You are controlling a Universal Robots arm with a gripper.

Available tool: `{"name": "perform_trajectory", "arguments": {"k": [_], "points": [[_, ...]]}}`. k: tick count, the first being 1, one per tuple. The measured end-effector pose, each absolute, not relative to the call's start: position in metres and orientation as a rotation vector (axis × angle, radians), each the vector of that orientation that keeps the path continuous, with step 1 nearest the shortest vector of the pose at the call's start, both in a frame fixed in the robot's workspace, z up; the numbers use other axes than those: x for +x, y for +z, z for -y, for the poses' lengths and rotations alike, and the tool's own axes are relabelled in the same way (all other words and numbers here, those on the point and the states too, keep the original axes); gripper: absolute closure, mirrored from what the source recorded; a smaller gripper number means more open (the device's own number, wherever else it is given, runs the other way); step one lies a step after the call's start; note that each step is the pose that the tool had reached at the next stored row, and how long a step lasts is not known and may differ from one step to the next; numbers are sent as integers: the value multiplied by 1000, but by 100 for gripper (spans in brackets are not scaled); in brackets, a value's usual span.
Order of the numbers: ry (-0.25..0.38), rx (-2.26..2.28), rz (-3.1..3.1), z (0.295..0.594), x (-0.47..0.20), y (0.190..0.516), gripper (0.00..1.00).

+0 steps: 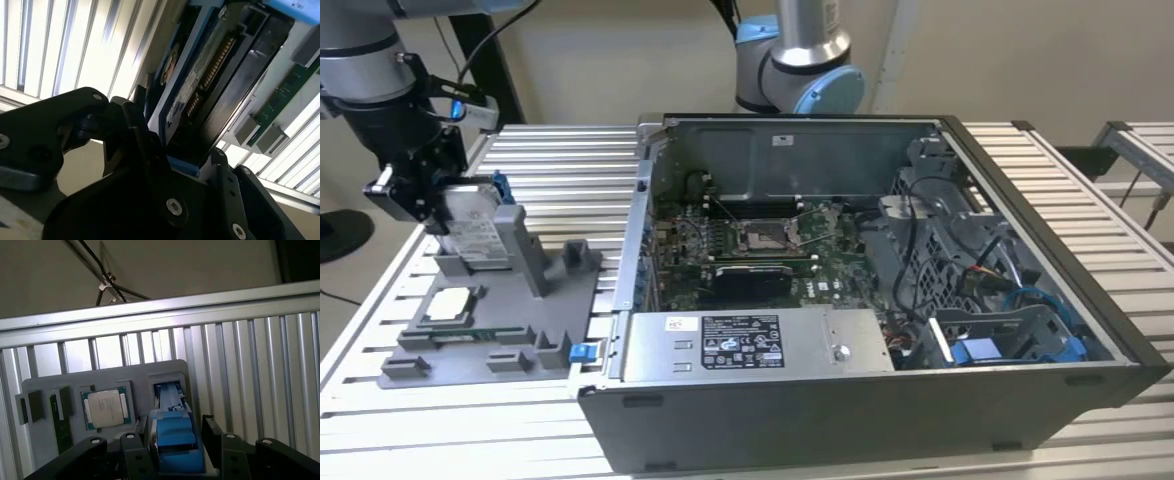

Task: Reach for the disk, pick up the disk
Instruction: 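Pick up the disk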

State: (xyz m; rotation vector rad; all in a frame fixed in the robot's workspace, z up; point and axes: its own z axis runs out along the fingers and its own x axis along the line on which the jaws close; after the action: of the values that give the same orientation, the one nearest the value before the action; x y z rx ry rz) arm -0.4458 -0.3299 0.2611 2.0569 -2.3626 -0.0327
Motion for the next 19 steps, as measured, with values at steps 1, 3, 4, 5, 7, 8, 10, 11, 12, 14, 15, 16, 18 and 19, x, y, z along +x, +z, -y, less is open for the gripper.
{"name": "perform_trajectory", "arguments": {"k": [1,3,4,5,7,8,10,11,12,14,15,16,18,19], "points": [[-33,2057,2363,330,-446,261,100],[-33,2057,2363,330,-446,261,100],[-33,2057,2363,330,-446,261,100],[-33,2057,2362,330,-446,261,100],[-33,2057,2362,330,-446,261,100],[-33,2057,2362,330,-446,261,100],[-33,2057,2362,330,-446,261,100],[-33,2057,2362,330,-446,261,100],[-33,2057,2362,330,-446,261,100],[-33,2057,2362,330,-446,261,100],[-33,2057,2362,330,-446,261,100],[-33,2057,2362,330,-446,261,100],[-33,2057,2362,330,-446,261,100],[-33,2057,2362,330,-446,261,100]]}}
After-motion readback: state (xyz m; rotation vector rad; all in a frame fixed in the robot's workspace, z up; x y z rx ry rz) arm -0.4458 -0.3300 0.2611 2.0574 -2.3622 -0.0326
